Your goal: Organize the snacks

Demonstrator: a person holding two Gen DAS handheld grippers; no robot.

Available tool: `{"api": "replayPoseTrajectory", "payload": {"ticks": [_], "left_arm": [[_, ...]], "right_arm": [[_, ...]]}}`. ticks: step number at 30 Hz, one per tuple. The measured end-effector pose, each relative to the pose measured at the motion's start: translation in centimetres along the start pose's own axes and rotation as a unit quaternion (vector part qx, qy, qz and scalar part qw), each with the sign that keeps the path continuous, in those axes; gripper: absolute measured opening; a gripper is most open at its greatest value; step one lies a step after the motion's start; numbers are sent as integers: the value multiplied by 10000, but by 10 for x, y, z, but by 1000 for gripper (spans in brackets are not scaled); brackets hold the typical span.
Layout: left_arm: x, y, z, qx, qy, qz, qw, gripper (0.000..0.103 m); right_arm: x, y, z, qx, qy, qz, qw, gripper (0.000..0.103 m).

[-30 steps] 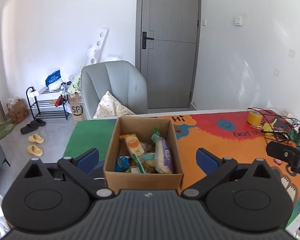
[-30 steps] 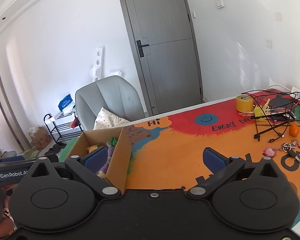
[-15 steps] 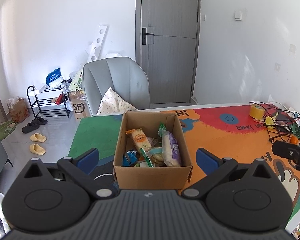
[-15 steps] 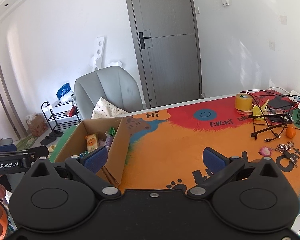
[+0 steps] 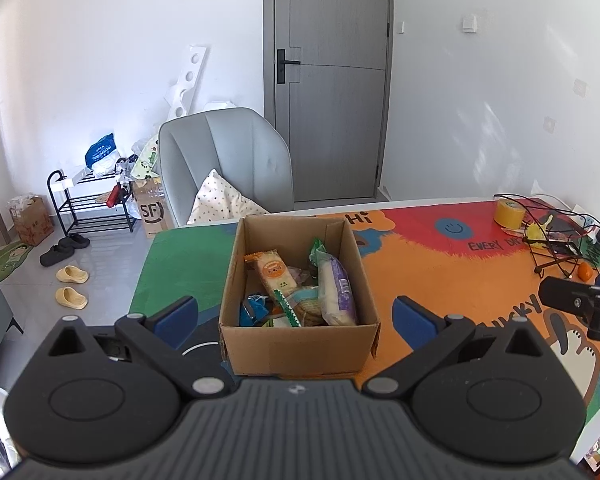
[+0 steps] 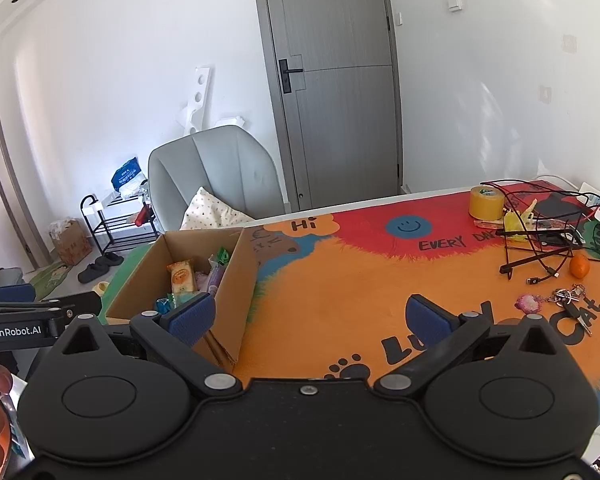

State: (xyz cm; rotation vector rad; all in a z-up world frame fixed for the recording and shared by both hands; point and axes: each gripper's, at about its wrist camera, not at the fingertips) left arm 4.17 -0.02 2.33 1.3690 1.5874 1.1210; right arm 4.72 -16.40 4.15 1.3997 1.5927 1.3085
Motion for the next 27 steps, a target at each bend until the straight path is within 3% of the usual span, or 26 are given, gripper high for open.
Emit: {"api": "replayPoseTrajectory", "payload": {"ticks": [27], "left_arm": [[0, -2, 4, 70, -64, 35, 9999, 103]], "right_arm": [[-2, -5, 5, 118, 77, 61, 9999, 103]]}}
Point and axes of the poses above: each gripper's, at about its wrist camera, not at the fingertips, and z roughly the way its jaws point, x to its left, y to its top, and after that the axes turned 13 degrees about -x, right-handed
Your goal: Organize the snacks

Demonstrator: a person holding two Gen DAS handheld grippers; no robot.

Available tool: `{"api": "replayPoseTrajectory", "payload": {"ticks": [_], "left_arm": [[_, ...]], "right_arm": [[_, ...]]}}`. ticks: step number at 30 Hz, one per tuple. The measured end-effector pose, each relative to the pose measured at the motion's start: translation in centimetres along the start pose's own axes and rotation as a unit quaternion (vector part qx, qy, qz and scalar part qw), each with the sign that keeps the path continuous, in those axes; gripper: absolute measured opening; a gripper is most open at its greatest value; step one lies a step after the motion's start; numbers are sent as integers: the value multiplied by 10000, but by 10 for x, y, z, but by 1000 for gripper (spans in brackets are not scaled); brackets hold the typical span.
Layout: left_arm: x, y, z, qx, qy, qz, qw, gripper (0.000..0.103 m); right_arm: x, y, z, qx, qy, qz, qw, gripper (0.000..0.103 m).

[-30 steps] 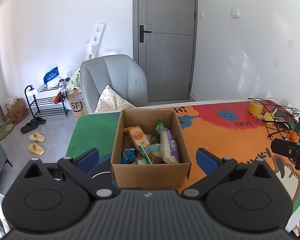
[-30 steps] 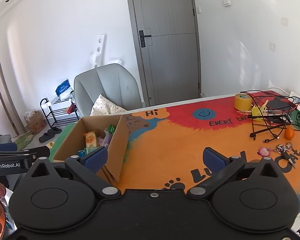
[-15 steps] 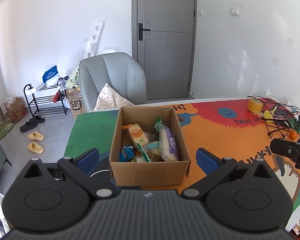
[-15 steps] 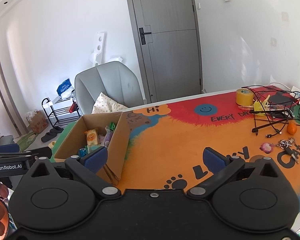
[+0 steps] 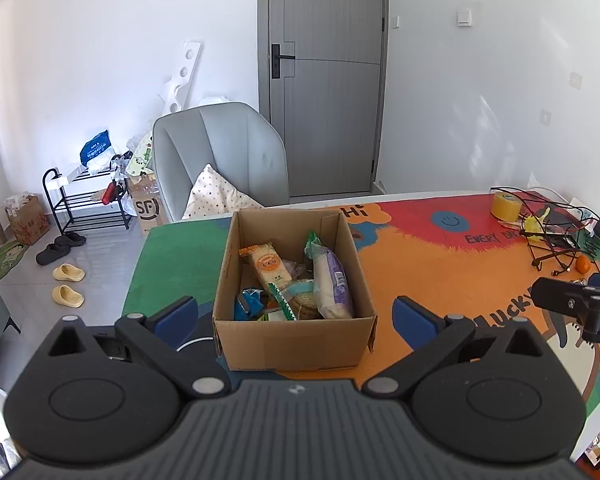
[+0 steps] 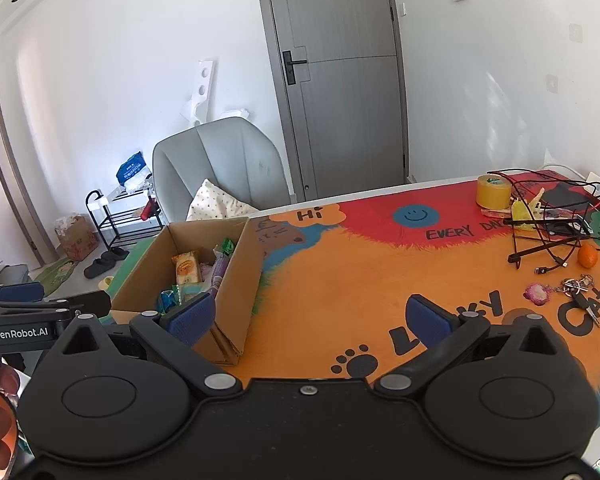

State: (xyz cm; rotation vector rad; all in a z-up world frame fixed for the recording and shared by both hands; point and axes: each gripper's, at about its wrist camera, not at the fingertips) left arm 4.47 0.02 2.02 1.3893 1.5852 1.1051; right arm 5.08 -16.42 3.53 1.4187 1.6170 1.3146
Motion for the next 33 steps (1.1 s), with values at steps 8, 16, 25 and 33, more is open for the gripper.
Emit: {"api": "replayPoseTrajectory", "payload": {"ticks": [8, 16, 25, 33], "left_arm": [[-1, -2, 1, 13, -23, 20, 10000, 103], [0, -2, 1, 17, -34, 22, 10000, 103], [0, -3, 1, 20, -33, 21, 10000, 103], [2, -4, 3, 39, -23, 10, 10000, 103]], "right_arm": [[3, -1, 1, 5, -42, -31, 10000, 103], [2, -1, 1, 6, -58, -36, 10000, 103], [2, -2, 2, 22, -82, -58, 9999, 103], [4, -6, 6, 56, -196, -131, 9997, 103]]}}
Point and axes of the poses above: each gripper's, at about its wrist camera, not at the fingertips, and z roughly the way its jaws point, x to its left, y to its top, and after that the axes turned 13 degrees about -x, right-handed
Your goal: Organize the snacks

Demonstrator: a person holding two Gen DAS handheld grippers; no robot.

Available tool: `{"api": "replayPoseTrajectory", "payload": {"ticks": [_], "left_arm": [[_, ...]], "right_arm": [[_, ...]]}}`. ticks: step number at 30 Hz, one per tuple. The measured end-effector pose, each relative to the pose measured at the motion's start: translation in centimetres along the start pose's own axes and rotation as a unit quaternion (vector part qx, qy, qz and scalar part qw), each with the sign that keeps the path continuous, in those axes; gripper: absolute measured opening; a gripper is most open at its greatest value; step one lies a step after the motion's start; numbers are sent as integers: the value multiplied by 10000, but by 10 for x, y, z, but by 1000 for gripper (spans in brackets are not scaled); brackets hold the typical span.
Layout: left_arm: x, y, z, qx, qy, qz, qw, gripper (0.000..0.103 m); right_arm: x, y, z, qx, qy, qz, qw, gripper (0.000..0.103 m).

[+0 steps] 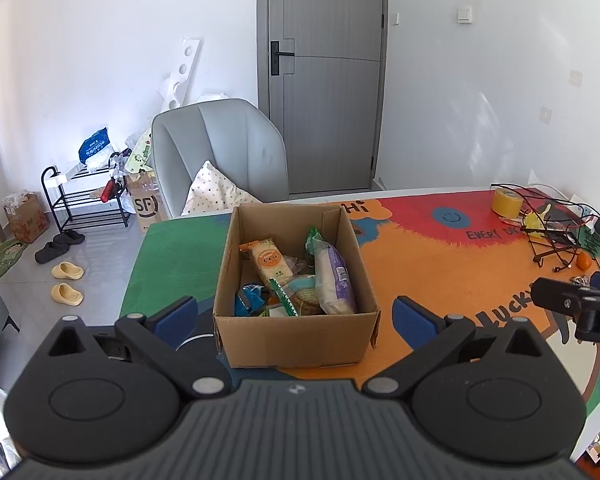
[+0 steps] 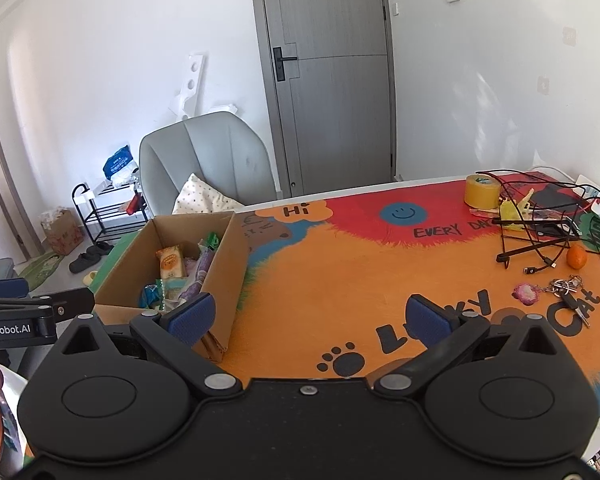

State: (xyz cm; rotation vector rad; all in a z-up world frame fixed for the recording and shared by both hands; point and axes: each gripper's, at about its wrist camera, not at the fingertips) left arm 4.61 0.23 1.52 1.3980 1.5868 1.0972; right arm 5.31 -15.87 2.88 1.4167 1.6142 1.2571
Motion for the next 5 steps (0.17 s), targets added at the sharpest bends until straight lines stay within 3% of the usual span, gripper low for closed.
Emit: {"api": "replayPoseTrajectory", "payload": {"ticks": [5], "left_arm": [[2, 0, 2, 39, -21, -5, 10000, 103]], "right_arm": [[2, -2, 1, 41, 6, -38, 10000, 103]]}}
Point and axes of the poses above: each gripper's, at about its wrist camera, not at the fingertips, and z roughly the way its jaws point, x to its left, y to its top, and after that the axes turned 13 degrees about -x, right-handed
